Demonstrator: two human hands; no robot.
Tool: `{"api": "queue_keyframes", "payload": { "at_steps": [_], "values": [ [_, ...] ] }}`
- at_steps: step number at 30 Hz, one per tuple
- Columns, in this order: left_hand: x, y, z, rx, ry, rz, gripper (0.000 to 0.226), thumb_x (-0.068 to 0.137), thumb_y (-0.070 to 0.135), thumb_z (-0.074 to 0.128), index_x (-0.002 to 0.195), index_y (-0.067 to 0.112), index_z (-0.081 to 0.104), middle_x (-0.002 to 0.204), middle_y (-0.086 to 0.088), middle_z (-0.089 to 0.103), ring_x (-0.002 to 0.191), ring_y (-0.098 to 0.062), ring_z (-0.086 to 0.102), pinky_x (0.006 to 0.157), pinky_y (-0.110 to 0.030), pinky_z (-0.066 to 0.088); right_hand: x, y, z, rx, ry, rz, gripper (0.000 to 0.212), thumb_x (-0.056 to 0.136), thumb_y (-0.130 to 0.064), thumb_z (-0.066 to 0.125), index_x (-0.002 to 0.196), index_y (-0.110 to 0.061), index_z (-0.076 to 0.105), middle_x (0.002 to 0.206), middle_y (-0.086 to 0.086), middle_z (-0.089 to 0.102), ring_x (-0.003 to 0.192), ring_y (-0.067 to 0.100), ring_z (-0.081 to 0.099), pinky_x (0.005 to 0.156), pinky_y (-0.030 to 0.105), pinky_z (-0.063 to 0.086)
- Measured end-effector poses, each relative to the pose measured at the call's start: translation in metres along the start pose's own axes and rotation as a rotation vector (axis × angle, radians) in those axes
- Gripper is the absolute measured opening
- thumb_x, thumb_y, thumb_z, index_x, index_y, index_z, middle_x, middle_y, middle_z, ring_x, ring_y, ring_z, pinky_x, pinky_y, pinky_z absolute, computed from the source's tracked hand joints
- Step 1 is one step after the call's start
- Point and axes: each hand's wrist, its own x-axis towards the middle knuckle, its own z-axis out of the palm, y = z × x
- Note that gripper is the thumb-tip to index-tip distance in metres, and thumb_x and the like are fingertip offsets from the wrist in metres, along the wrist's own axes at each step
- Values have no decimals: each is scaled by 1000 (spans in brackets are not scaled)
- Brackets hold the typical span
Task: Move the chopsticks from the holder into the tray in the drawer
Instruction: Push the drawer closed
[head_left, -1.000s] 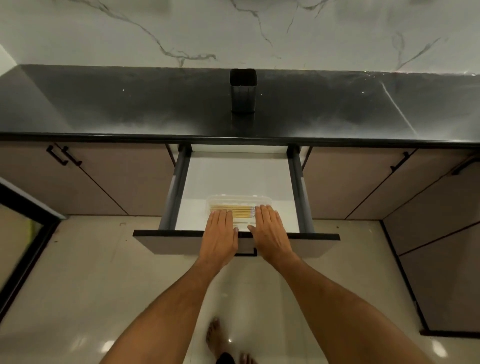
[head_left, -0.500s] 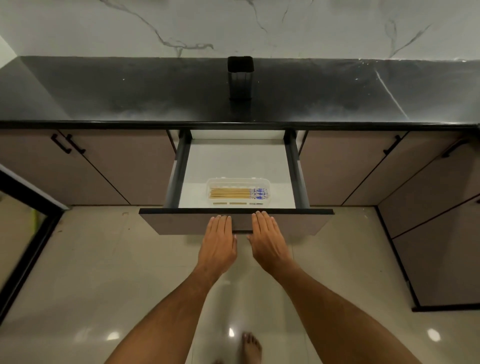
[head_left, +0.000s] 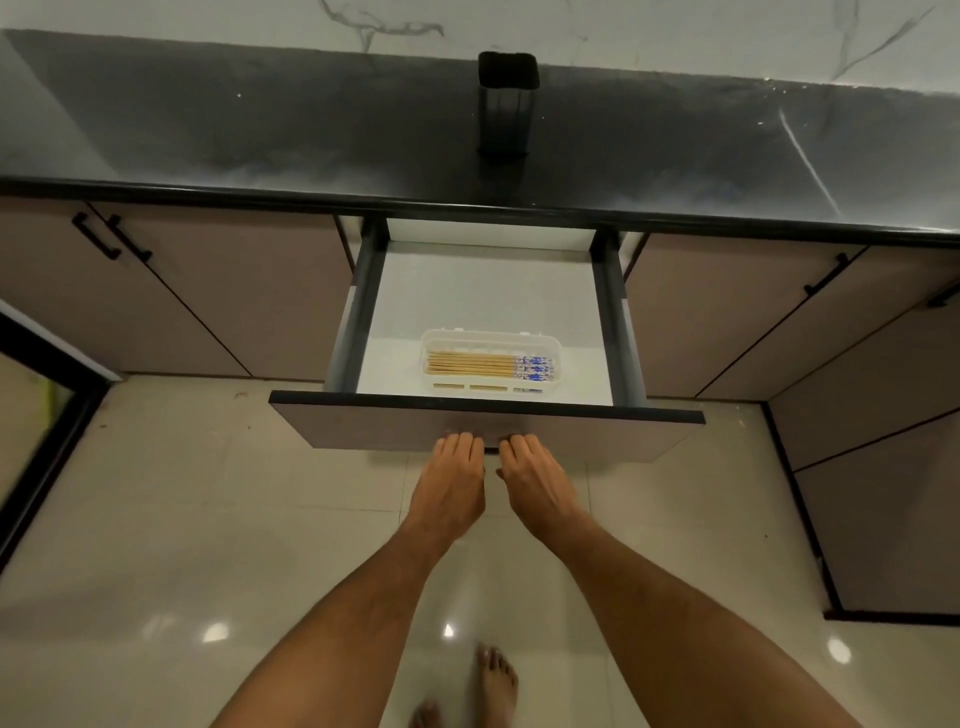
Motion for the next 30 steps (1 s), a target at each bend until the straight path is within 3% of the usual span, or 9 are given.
{"api": "queue_keyframes", "payload": {
  "at_steps": [7, 11, 13, 15, 16, 18, 21, 30],
  "values": [
    [28, -17, 22, -76, -95, 31, 48, 96, 13, 59, 143, 19, 52, 143, -5, 55, 129, -21, 52, 117, -31, 36, 32, 2, 12, -2, -124, -31, 36, 94, -6, 68, 129, -8, 63, 130, 14, 62, 106, 31, 65, 88, 40, 58],
    [48, -22, 35, -81, -210, -1, 61, 96, 20, 64, 151, 27, 39, 156, -2, 43, 142, -24, 42, 121, -34, 30, 47, 9, 20, -32, -203, -32, 41, 93, -4, 65, 134, -10, 62, 133, 12, 63, 114, 30, 64, 100, 39, 52],
    [52, -29, 41, -88, -239, 37, 55, 97, 34, 60, 149, 29, 43, 156, 0, 44, 144, -22, 41, 118, -22, 29, 56, 13, 22, -59, -229, -29, 40, 93, -3, 63, 132, -10, 64, 130, 12, 66, 113, 30, 65, 100, 39, 51],
    [55, -30, 41, 7, -166, 79, 49, 99, 49, 45, 143, 28, 51, 153, 3, 48, 143, -16, 41, 106, -6, 22, 64, 16, 24, -83, -238, -32, 38, 94, -5, 61, 132, -10, 64, 130, 13, 67, 114, 31, 65, 100, 40, 50],
    [61, -31, 43, 26, -167, 99, 49, 100, 48, 45, 144, 27, 50, 154, 2, 47, 143, -15, 41, 107, -7, 23, 69, 17, 25, -95, -237, -31, 39, 95, -5, 61, 133, -10, 63, 131, 13, 66, 116, 32, 63, 101, 40, 50],
    [78, -32, 51, 104, -267, 159, 60, 97, 31, 61, 152, 26, 37, 159, -3, 39, 145, -23, 37, 119, -23, 26, 80, 20, 25, -107, -235, -16, 42, 94, -8, 64, 136, -10, 62, 132, 14, 65, 121, 31, 61, 105, 40, 47],
    [108, -27, 40, 256, -288, 58, 79, 94, 12, 66, 158, 16, 20, 162, -11, 28, 149, -33, 27, 125, -44, 14, 101, 27, 25, -109, -219, 8, 44, 92, -10, 70, 135, -11, 62, 132, 12, 65, 124, 30, 59, 108, 39, 45],
    [185, -44, 42, 524, -302, 114, 73, 91, 14, 65, 152, 10, 26, 153, -13, 35, 145, -34, 31, 123, -47, 20, 175, 57, 9, -112, -165, -24, 33, 94, -8, 62, 127, -10, 67, 125, 12, 67, 119, 31, 60, 106, 39, 45]
  ]
}}
